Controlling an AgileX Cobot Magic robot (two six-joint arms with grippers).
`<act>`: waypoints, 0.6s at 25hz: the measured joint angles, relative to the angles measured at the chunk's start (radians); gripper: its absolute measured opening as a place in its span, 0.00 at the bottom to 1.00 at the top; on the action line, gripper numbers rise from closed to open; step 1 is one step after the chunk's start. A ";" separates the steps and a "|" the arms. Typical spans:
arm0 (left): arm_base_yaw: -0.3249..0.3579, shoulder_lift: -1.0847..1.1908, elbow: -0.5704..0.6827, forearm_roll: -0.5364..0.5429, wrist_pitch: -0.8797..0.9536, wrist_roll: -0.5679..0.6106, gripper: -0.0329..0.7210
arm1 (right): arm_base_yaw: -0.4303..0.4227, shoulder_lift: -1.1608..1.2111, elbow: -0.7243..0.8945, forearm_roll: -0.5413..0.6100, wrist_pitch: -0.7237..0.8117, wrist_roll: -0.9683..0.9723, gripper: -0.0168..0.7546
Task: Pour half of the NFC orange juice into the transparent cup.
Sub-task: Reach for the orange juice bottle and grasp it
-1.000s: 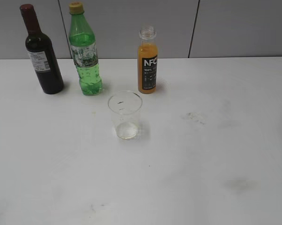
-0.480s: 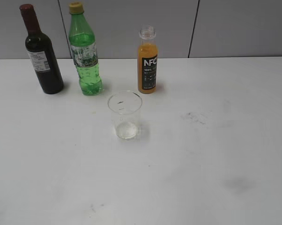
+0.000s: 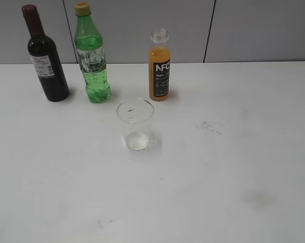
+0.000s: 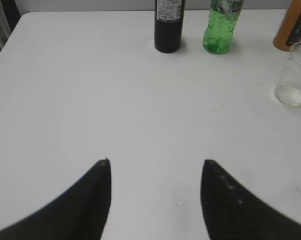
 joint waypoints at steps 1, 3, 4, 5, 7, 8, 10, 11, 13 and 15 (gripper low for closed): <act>0.000 0.000 0.000 0.000 0.000 0.000 0.63 | 0.000 -0.057 0.046 0.000 -0.015 0.000 0.79; 0.000 0.000 0.000 0.000 0.000 0.000 0.63 | 0.000 -0.156 0.126 0.000 -0.044 -0.001 0.79; 0.000 0.000 0.000 0.000 0.000 0.000 0.63 | 0.000 -0.209 0.164 0.000 -0.055 -0.001 0.79; 0.000 0.000 0.000 0.000 0.000 0.000 0.63 | 0.000 -0.252 0.198 0.000 -0.063 -0.001 0.79; 0.000 0.000 0.000 0.000 0.000 0.000 0.63 | -0.001 -0.349 0.252 0.000 -0.072 -0.001 0.79; 0.000 0.000 0.000 0.000 0.000 0.000 0.63 | -0.001 -0.394 0.275 0.000 -0.074 -0.001 0.79; 0.000 0.000 0.000 0.000 0.000 0.000 0.63 | -0.001 -0.474 0.309 0.000 -0.075 -0.001 0.79; 0.000 0.000 0.000 0.000 0.000 0.000 0.63 | -0.001 -0.513 0.323 0.000 -0.076 -0.002 0.79; 0.000 0.000 0.000 0.000 0.000 0.000 0.63 | -0.001 -0.579 0.347 0.000 -0.076 -0.001 0.79; 0.000 0.000 0.000 0.000 0.000 0.000 0.63 | -0.001 -0.643 0.373 0.000 -0.078 -0.001 0.79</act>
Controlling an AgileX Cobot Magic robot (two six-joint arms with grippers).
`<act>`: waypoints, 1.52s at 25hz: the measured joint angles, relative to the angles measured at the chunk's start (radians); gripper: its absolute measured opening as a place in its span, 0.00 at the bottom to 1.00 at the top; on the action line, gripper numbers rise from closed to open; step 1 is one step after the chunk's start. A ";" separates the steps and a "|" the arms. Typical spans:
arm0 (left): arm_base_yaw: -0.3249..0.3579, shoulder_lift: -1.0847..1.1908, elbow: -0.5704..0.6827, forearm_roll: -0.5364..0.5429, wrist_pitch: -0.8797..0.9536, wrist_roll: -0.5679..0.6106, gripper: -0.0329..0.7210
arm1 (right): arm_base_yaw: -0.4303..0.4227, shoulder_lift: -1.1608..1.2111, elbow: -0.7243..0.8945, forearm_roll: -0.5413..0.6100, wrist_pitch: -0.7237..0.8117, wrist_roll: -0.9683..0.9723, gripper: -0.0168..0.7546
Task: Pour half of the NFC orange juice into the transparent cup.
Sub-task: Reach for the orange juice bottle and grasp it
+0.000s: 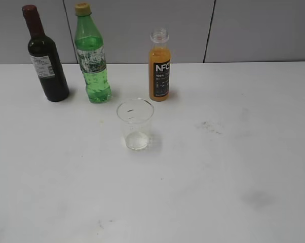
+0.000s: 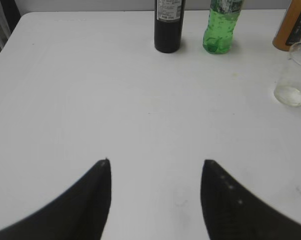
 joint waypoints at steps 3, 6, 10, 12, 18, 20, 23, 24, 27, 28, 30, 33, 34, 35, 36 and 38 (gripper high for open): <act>0.000 0.000 0.000 0.000 0.000 0.000 0.63 | 0.000 -0.074 0.030 0.020 -0.001 0.000 0.79; 0.000 0.000 0.000 0.000 0.000 0.000 0.63 | 0.000 -0.108 0.034 0.024 -0.003 0.001 0.79; 0.000 0.000 0.000 0.000 0.000 0.000 0.63 | 0.000 -0.112 0.034 0.040 -0.009 0.002 0.79; 0.000 0.000 0.000 0.000 0.000 0.000 0.63 | 0.000 -0.112 0.043 0.048 -0.035 0.002 0.79; 0.000 0.000 0.000 0.000 0.000 0.000 0.63 | 0.000 -0.112 0.060 0.051 -0.074 0.004 0.79; 0.000 0.000 0.000 0.000 0.000 0.000 0.63 | 0.000 -0.112 0.060 0.051 -0.074 0.004 0.79; 0.000 0.000 -0.009 0.000 -0.018 0.000 0.69 | 0.000 -0.112 0.060 0.051 -0.074 0.004 0.79; 0.000 0.000 -0.016 0.000 -0.040 0.000 0.73 | 0.000 -0.112 0.060 0.053 -0.074 0.004 0.79; 0.000 0.014 -0.043 -0.005 -0.153 0.000 0.88 | 0.000 -0.112 0.060 0.053 -0.074 0.005 0.79; 0.000 0.025 -0.046 -0.011 -0.186 0.000 0.91 | 0.000 -0.112 0.060 0.053 -0.074 0.005 0.79; 0.000 0.061 -0.049 -0.035 -0.249 0.001 0.94 | 0.000 -0.112 0.060 0.053 -0.075 0.005 0.79; 0.000 0.157 -0.049 -0.102 -0.353 0.031 0.94 | 0.000 -0.112 0.060 0.053 -0.075 0.006 0.79; 0.000 0.209 -0.049 -0.139 -0.392 0.054 0.94 | 0.000 -0.112 0.060 0.053 -0.075 0.006 0.79; 0.000 0.250 -0.049 -0.184 -0.432 0.088 0.94 | 0.000 -0.112 0.060 0.053 -0.075 0.006 0.79; 0.000 0.305 -0.049 -0.227 -0.470 0.132 0.93 | 0.000 -0.112 0.060 0.053 -0.075 0.006 0.79; 0.000 0.421 -0.050 -0.359 -0.529 0.244 0.92 | 0.000 -0.112 0.060 0.053 -0.075 0.006 0.79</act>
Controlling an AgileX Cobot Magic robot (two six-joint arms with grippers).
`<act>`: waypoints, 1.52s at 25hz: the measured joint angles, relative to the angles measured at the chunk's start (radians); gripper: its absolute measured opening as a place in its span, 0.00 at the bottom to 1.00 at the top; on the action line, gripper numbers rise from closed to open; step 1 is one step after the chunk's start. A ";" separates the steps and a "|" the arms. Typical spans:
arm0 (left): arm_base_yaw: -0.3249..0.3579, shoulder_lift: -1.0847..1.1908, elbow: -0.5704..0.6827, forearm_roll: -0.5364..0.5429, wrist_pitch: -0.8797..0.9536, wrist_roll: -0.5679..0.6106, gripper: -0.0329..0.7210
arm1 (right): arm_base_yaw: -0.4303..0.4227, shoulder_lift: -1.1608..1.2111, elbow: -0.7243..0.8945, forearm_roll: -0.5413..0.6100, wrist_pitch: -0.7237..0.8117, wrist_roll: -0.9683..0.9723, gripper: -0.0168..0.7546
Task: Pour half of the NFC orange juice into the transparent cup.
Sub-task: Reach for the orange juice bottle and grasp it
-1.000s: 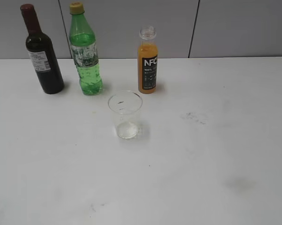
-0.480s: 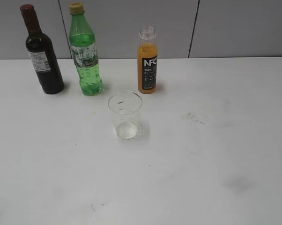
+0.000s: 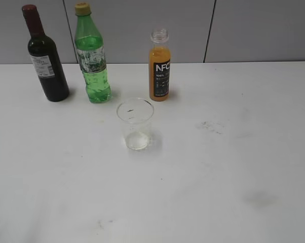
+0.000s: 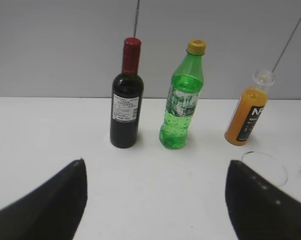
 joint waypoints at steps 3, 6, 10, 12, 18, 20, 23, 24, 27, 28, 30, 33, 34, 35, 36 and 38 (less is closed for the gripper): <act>0.000 0.163 0.000 -0.203 -0.076 0.266 0.91 | 0.000 0.000 0.000 0.000 0.000 0.000 0.79; 0.000 0.343 0.000 -0.507 -0.106 0.652 0.89 | 0.000 0.000 0.000 0.000 0.000 0.001 0.79; 0.000 0.543 -0.010 -0.965 0.008 1.183 0.88 | 0.000 0.000 0.000 0.001 -0.001 0.001 0.79; 0.000 0.633 -0.026 -1.127 0.130 1.434 0.87 | 0.000 0.000 0.000 0.001 -0.001 0.001 0.79; -0.058 0.919 -0.176 -1.214 0.219 1.673 0.84 | 0.000 0.000 0.000 0.001 -0.001 0.001 0.79; -0.134 0.999 -0.263 -1.218 0.146 1.725 0.83 | 0.000 0.000 0.000 0.001 -0.002 0.001 0.79; -0.264 1.105 -0.400 -1.220 -0.004 1.798 0.83 | 0.000 0.000 0.000 0.001 -0.002 0.001 0.79; -0.303 1.156 -0.440 -1.220 -0.036 1.807 0.83 | 0.000 0.000 0.000 0.001 -0.002 0.001 0.79; -0.376 1.287 -0.571 -1.222 -0.065 1.818 0.83 | 0.000 0.000 0.000 0.001 -0.002 0.001 0.79; -0.391 1.325 -0.603 -1.222 -0.068 1.819 0.83 | 0.000 0.000 0.000 0.001 -0.002 0.001 0.79; -0.416 1.408 -0.676 -1.223 -0.078 1.819 0.83 | 0.000 0.000 0.000 0.001 -0.002 0.001 0.79; -0.426 1.513 -0.764 -1.223 -0.076 1.820 0.83 | 0.000 0.000 0.000 0.001 -0.002 0.001 0.79; -0.426 1.541 -0.790 -1.224 -0.076 1.820 0.83 | 0.000 0.000 0.000 0.001 -0.002 0.001 0.79; -0.426 1.577 -0.815 -1.224 -0.074 1.820 0.83 | 0.000 0.000 0.000 0.001 -0.002 0.001 0.79; -0.426 1.602 -0.833 -1.224 -0.068 1.820 0.83 | 0.000 0.000 0.000 0.001 -0.002 0.001 0.79; -0.426 1.650 -0.870 -1.224 -0.047 1.820 0.83 | 0.000 0.000 0.000 0.001 -0.002 0.001 0.79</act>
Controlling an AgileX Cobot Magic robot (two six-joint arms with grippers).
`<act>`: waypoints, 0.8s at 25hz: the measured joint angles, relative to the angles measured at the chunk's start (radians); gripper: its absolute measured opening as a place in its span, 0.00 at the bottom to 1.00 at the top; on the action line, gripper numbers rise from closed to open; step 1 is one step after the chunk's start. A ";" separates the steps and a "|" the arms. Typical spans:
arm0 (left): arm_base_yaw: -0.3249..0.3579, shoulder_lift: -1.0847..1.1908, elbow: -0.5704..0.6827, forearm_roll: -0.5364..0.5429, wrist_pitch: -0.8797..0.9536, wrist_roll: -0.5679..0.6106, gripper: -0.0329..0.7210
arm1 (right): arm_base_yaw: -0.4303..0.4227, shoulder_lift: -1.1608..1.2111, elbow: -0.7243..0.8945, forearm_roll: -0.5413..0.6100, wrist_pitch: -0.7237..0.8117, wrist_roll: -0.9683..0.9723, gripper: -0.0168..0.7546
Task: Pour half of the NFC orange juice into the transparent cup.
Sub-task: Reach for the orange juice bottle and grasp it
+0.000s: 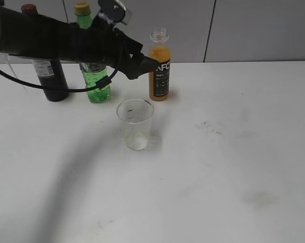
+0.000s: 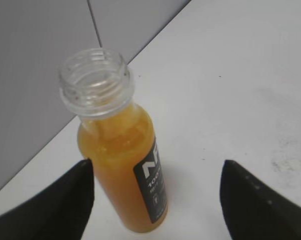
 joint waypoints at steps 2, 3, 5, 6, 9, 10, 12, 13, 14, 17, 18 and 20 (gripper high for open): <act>0.000 0.043 -0.033 -0.001 0.014 -0.001 0.83 | 0.000 0.000 0.000 0.000 0.000 0.000 0.79; 0.000 0.059 -0.046 -0.001 0.016 -0.001 0.83 | 0.000 0.000 0.000 0.000 0.000 0.000 0.79; 0.000 0.097 -0.078 0.000 0.016 -0.001 0.83 | 0.000 0.000 0.000 0.000 0.000 0.000 0.79; 0.000 0.111 -0.093 0.000 0.016 -0.003 0.83 | 0.000 0.000 0.000 0.000 0.000 0.000 0.79; 0.000 0.155 -0.139 0.000 0.010 -0.018 0.83 | 0.000 0.000 0.000 0.000 0.000 0.001 0.79; 0.000 0.163 -0.153 0.000 0.005 -0.020 0.84 | 0.000 0.000 0.000 0.000 0.000 0.001 0.79; 0.003 0.181 -0.175 0.000 0.000 -0.024 0.86 | 0.000 0.000 0.000 0.000 0.000 0.001 0.79; 0.006 0.190 -0.187 0.000 0.000 -0.030 0.87 | 0.000 0.000 0.000 0.000 0.000 0.001 0.79; 0.007 0.199 -0.195 -0.002 -0.001 -0.034 0.87 | 0.000 0.000 0.000 0.000 0.000 0.001 0.79; 0.009 0.225 -0.206 -0.002 0.005 -0.039 0.88 | 0.000 0.000 0.000 0.000 0.000 0.001 0.79; 0.009 0.231 -0.206 -0.002 0.009 -0.039 0.89 | 0.000 0.000 0.000 0.000 0.000 0.001 0.79; 0.009 0.235 -0.206 0.001 0.013 -0.041 0.89 | 0.000 0.000 0.000 0.000 0.000 0.001 0.79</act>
